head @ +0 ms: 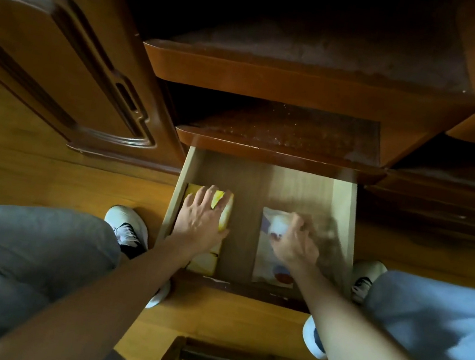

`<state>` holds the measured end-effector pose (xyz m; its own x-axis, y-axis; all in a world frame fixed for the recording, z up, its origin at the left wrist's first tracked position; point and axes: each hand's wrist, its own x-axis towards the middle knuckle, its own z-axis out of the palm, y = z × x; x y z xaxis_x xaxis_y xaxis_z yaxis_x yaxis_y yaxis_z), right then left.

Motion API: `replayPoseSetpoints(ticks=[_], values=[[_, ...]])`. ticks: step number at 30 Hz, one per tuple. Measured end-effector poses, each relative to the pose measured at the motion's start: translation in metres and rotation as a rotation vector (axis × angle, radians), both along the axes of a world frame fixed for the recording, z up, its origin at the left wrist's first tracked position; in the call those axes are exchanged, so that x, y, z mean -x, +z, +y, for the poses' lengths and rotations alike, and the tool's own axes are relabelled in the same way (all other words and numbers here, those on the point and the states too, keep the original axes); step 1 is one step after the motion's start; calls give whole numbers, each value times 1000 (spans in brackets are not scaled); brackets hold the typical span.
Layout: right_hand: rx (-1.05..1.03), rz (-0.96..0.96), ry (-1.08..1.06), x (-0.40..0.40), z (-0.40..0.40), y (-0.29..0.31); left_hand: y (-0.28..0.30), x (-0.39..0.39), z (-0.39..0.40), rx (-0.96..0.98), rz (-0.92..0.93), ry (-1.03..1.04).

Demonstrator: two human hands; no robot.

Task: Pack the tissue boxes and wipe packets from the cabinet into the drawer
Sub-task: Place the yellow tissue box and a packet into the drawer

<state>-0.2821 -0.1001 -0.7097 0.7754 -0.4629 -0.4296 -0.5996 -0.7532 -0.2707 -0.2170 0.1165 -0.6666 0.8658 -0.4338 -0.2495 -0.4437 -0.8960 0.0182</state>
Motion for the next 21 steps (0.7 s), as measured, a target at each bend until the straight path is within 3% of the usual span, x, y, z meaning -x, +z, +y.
replayPoseSetpoints(ticks=[4, 12, 17, 21], values=[[97, 160, 274, 6, 20, -14, -13, -1, 11, 21, 162, -12], [511, 306, 406, 33, -24, 5, -7, -11, -8, -5, 175, 34], [266, 275, 438, 36, -41, 34, 16, -15, -9, -71, 289, 7], [24, -26, 371, 19, -55, 103, 83, -25, -32, -19, 275, -94]])
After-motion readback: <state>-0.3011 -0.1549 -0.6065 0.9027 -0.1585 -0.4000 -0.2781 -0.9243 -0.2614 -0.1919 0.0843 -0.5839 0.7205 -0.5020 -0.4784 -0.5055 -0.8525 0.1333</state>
